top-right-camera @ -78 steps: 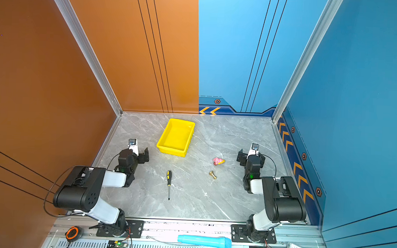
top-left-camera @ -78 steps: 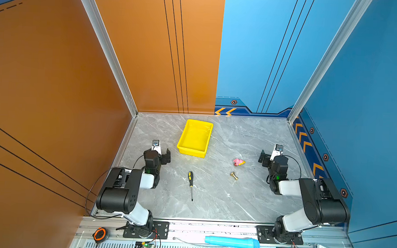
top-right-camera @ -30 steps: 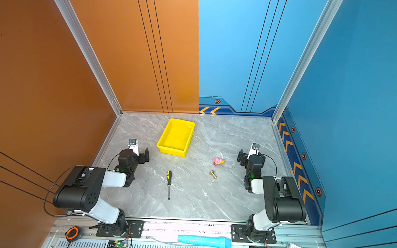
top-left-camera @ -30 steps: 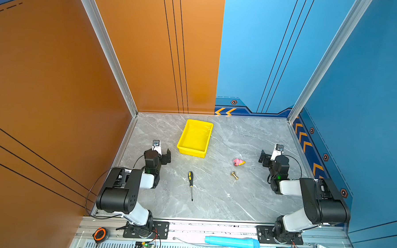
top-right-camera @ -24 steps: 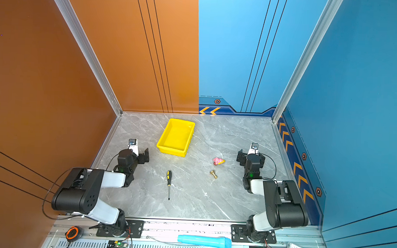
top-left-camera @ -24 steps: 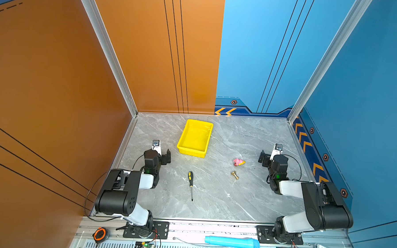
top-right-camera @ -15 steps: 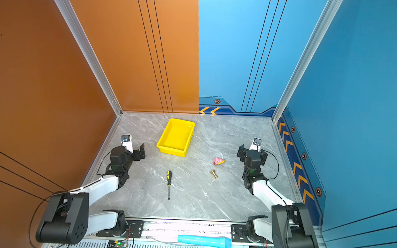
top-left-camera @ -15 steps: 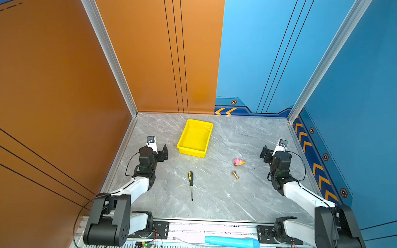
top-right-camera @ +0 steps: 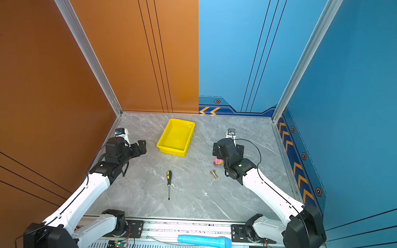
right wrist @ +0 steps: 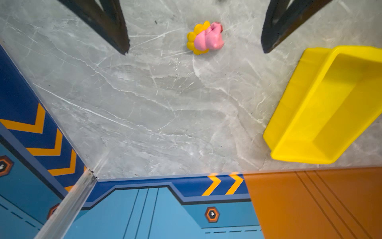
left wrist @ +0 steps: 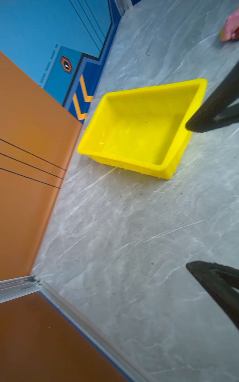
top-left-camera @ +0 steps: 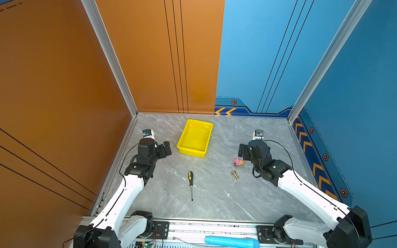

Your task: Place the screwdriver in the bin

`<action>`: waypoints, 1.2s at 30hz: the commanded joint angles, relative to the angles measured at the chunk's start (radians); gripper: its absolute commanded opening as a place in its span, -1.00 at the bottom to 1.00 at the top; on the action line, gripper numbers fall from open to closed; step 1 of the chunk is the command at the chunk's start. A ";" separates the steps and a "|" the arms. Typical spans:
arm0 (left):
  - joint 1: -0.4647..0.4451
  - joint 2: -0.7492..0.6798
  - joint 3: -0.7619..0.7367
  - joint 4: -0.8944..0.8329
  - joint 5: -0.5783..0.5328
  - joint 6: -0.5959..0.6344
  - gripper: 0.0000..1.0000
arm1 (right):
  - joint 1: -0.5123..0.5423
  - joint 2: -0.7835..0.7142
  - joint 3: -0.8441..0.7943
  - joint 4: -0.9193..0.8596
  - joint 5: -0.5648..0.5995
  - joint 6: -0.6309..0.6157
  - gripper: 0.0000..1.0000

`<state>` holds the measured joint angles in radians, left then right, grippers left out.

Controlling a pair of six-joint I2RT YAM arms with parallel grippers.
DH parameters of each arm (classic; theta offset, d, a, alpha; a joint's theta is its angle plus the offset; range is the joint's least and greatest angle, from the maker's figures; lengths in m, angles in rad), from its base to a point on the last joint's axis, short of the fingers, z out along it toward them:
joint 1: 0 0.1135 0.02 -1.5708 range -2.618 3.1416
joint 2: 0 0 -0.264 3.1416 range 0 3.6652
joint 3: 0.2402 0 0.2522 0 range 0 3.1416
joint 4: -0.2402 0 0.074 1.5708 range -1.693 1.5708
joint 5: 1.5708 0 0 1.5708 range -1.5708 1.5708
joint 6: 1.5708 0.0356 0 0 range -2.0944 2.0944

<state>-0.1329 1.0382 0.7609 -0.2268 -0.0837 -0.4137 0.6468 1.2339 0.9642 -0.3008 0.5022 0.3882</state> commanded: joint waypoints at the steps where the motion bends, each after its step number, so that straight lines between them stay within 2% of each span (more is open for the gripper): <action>1: -0.045 0.057 0.099 -0.320 0.014 -0.084 0.96 | 0.131 0.040 0.078 -0.173 0.071 0.006 1.00; 7: -0.109 0.150 0.153 -0.391 0.090 -0.045 0.96 | 0.273 0.092 0.126 -0.178 -0.010 0.009 0.99; 12: -0.160 0.268 0.196 -0.444 0.152 -0.061 0.96 | 0.342 0.144 0.160 -0.157 -0.069 -0.059 0.99; 15: -0.209 0.329 0.232 -0.483 0.145 -0.095 0.96 | 0.337 0.147 0.154 -0.127 -0.142 -0.078 0.99; 19: -0.275 0.384 0.252 -0.491 0.136 -0.168 0.98 | 0.304 0.141 0.120 -0.063 -0.312 -0.105 1.00; 24: -0.322 0.439 0.262 -0.500 0.117 -0.244 0.95 | 0.306 0.123 0.083 -0.032 -0.457 -0.212 0.99; 29: -0.364 0.497 0.262 -0.502 0.111 -0.282 0.90 | 0.311 0.072 -0.014 0.062 -0.733 -0.355 0.99; 32: -0.371 0.512 0.262 -0.500 0.109 -0.318 0.84 | 0.323 -0.001 -0.090 0.165 -0.791 -0.380 0.99; 36: -0.383 0.538 0.309 -0.499 0.114 -0.334 0.62 | 0.326 -0.054 -0.145 0.211 -0.782 -0.402 0.99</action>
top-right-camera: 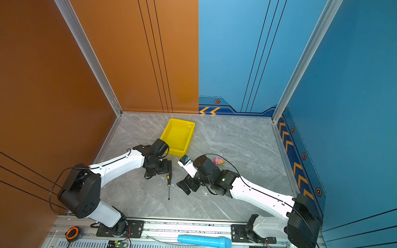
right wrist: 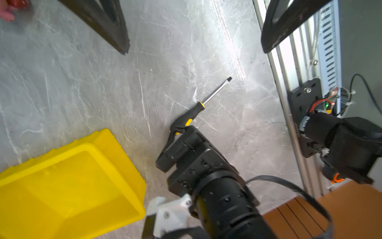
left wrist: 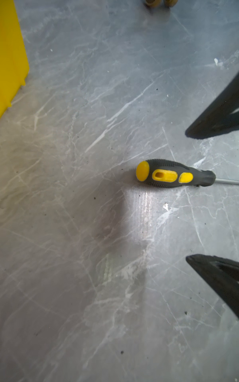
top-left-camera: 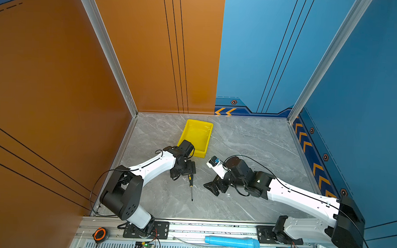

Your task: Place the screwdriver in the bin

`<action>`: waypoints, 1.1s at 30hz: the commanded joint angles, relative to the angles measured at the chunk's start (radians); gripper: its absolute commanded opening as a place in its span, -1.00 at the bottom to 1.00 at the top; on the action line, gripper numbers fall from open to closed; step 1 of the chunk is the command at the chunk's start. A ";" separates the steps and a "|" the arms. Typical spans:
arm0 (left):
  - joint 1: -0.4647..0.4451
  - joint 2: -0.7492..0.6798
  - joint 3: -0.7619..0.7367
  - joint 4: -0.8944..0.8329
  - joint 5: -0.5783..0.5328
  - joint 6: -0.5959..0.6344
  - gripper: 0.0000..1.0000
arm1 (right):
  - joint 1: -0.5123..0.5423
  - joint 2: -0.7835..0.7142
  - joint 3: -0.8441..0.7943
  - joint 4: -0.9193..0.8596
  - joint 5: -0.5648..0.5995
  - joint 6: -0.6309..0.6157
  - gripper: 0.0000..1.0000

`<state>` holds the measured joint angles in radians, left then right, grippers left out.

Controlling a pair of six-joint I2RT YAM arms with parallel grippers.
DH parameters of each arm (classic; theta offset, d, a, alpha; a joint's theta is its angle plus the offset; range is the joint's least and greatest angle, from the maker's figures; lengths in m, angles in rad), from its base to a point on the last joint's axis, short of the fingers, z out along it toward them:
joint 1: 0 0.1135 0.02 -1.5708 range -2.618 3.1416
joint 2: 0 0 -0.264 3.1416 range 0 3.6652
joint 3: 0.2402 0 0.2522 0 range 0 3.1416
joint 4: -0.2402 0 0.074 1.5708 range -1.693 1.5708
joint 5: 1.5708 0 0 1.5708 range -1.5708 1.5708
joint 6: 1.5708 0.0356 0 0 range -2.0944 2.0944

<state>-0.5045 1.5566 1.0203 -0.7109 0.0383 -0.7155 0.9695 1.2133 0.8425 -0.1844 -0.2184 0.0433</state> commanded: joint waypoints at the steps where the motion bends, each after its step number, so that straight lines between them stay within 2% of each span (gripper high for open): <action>1: -0.014 0.033 0.052 -0.018 -0.005 -0.031 0.61 | 0.002 -0.032 -0.025 0.082 -0.052 -0.063 1.00; 8: -0.039 0.065 0.050 -0.028 -0.014 -0.054 0.53 | 0.002 -0.032 -0.021 0.046 0.014 -0.056 1.00; 14: -0.072 0.065 0.028 -0.035 -0.049 -0.059 0.47 | -0.014 -0.061 -0.071 0.111 0.052 -0.008 0.99; 21: -0.103 0.102 0.029 -0.035 -0.084 -0.068 0.29 | -0.038 -0.082 -0.077 0.100 0.075 0.013 1.00; 33: -0.144 0.194 0.050 -0.034 -0.132 -0.086 0.09 | -0.063 -0.217 -0.105 0.024 0.145 -0.003 1.00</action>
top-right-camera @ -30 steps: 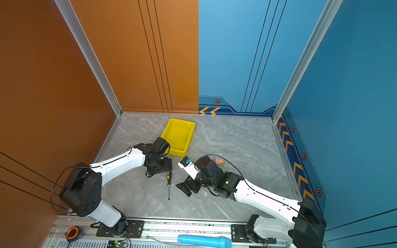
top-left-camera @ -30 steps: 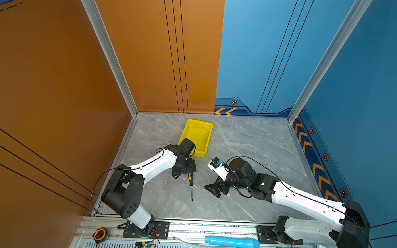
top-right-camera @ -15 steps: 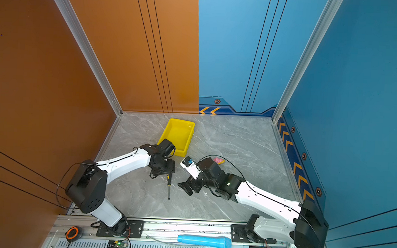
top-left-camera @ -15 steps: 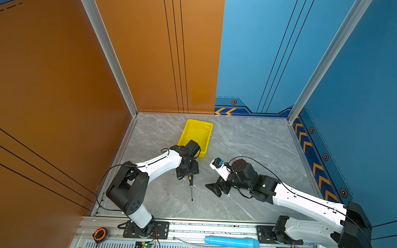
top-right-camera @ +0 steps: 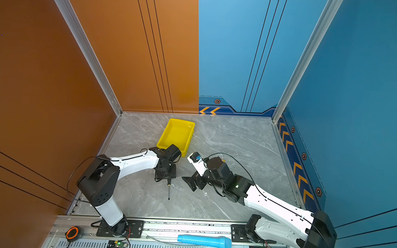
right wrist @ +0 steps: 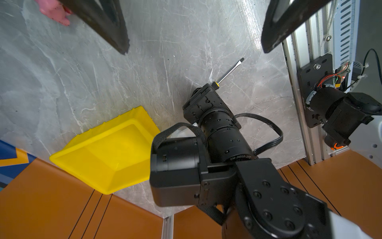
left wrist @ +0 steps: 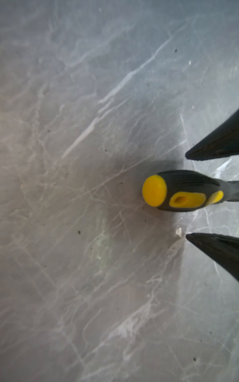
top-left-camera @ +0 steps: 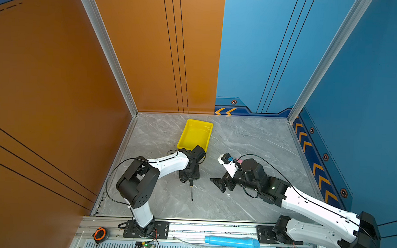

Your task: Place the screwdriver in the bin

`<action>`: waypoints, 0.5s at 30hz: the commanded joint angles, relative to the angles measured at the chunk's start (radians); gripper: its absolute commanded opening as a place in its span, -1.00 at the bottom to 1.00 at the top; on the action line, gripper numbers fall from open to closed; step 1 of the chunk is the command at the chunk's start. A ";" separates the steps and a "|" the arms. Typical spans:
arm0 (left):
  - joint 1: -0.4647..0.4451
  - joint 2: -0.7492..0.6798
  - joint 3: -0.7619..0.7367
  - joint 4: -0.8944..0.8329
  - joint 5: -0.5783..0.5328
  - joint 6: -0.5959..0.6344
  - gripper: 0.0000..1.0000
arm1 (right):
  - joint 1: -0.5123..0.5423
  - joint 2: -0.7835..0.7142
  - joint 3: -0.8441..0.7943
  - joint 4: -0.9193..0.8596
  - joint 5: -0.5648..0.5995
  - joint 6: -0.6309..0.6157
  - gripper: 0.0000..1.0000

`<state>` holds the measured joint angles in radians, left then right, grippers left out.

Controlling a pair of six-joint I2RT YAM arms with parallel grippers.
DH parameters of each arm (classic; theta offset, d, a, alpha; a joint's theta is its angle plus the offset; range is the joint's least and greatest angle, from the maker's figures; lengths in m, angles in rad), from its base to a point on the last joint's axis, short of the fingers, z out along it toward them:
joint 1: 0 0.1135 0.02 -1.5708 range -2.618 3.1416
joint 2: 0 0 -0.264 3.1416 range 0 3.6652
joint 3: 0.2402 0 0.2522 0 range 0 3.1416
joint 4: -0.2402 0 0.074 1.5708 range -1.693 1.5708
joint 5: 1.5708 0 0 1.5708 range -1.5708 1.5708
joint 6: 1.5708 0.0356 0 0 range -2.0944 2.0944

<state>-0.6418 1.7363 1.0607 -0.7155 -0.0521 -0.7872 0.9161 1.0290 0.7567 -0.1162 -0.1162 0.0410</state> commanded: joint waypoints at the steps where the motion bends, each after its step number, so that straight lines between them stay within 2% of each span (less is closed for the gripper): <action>1: -0.008 0.019 0.010 -0.029 -0.044 -0.019 0.07 | -0.018 -0.046 -0.024 -0.050 0.045 -0.005 1.00; 10: -0.030 0.052 0.004 -0.028 -0.060 -0.049 -0.22 | -0.075 -0.137 -0.047 -0.120 0.036 -0.015 1.00; 15: -0.038 0.047 0.004 -0.028 -0.063 -0.055 -0.59 | -0.094 -0.189 -0.082 -0.136 0.029 -0.022 1.00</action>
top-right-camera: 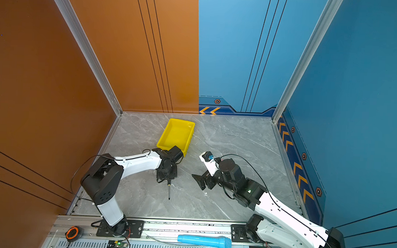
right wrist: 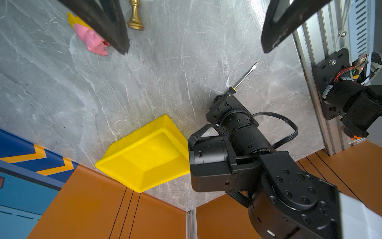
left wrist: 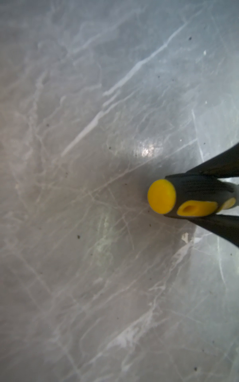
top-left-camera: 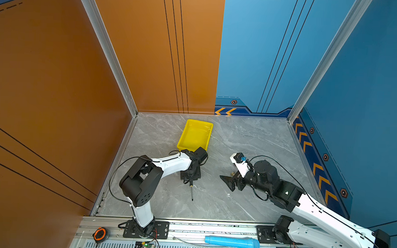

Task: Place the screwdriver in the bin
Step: 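Lift the screwdriver with the left gripper and carry it over the yellow bin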

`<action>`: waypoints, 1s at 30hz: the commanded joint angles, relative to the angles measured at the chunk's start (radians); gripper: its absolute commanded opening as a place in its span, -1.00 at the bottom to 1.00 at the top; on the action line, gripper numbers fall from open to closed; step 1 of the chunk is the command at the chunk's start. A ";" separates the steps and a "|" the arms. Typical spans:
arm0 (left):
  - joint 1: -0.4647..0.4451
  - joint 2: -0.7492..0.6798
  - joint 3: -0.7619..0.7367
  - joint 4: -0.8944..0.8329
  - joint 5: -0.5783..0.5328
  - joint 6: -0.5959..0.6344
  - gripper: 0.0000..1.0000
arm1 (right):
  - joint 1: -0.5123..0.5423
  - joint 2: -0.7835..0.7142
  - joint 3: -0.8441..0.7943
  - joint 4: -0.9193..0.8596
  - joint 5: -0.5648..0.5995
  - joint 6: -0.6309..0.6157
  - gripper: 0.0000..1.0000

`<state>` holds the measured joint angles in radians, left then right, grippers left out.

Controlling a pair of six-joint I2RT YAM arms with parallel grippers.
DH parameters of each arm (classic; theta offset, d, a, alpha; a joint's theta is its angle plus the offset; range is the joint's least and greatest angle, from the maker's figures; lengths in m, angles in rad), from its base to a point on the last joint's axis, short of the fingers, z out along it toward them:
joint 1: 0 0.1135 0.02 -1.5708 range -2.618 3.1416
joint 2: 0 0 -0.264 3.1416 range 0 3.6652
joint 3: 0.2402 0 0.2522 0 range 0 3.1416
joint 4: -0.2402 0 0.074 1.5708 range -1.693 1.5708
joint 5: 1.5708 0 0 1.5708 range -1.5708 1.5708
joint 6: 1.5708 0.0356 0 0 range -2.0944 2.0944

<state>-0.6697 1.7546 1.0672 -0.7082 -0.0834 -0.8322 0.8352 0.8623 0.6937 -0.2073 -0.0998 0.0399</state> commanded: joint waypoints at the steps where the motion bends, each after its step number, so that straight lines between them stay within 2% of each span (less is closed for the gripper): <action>1: -0.011 0.026 -0.003 -0.036 -0.031 -0.010 -0.62 | -0.019 -0.026 -0.022 -0.045 0.008 -0.024 0.99; 8: -0.030 -0.052 -0.005 -0.037 -0.042 0.023 -0.77 | -0.067 -0.003 0.015 -0.039 -0.053 -0.045 1.00; 15: -0.010 -0.145 0.050 -0.109 -0.082 0.070 -0.78 | -0.076 0.032 0.020 0.024 -0.062 -0.044 1.00; 21: 0.042 -0.131 0.216 -0.152 -0.075 0.170 -0.80 | -0.091 0.121 0.103 0.064 -0.096 -0.038 0.99; 30: 0.138 0.001 0.516 -0.175 -0.034 0.344 -0.81 | -0.126 0.254 0.219 0.049 -0.110 -0.008 1.00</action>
<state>-0.5514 1.7187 1.5192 -0.8459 -0.1295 -0.5755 0.7120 1.0996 0.8764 -0.1642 -0.1871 0.0158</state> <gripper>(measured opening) 0.254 0.998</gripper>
